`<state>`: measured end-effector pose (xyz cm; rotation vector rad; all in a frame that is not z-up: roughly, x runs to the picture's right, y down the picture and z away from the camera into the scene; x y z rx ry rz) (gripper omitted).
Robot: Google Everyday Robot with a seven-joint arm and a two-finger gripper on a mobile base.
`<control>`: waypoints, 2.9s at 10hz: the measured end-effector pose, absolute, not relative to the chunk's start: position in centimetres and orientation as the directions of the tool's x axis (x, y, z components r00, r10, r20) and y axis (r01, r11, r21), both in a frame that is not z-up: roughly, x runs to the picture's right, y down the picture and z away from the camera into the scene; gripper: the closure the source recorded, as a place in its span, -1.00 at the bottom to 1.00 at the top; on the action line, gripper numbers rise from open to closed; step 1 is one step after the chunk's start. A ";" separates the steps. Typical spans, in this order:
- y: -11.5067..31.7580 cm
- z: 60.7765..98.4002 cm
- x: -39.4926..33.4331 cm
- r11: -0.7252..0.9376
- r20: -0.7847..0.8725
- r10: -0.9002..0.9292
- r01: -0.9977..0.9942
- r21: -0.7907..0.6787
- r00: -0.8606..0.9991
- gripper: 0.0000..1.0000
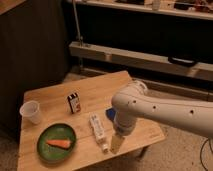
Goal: Knock the eraser over
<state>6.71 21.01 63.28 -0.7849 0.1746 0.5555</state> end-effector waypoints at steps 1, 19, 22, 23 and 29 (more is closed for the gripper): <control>21.0 63.3 6.7 0.573 -0.349 0.408 -0.534 -0.621 0.844 -0.60; 21.0 63.3 6.7 0.573 -0.349 0.408 -0.534 -0.621 0.844 -0.60; 22.2 65.0 10.0 0.587 -0.456 0.447 -0.637 -0.500 0.770 -0.60; 22.4 66.4 12.7 0.621 -0.479 0.462 -0.658 -0.426 0.746 -0.60; 14.7 76.4 20.4 0.706 -0.508 0.494 -0.667 -0.239 0.705 -0.60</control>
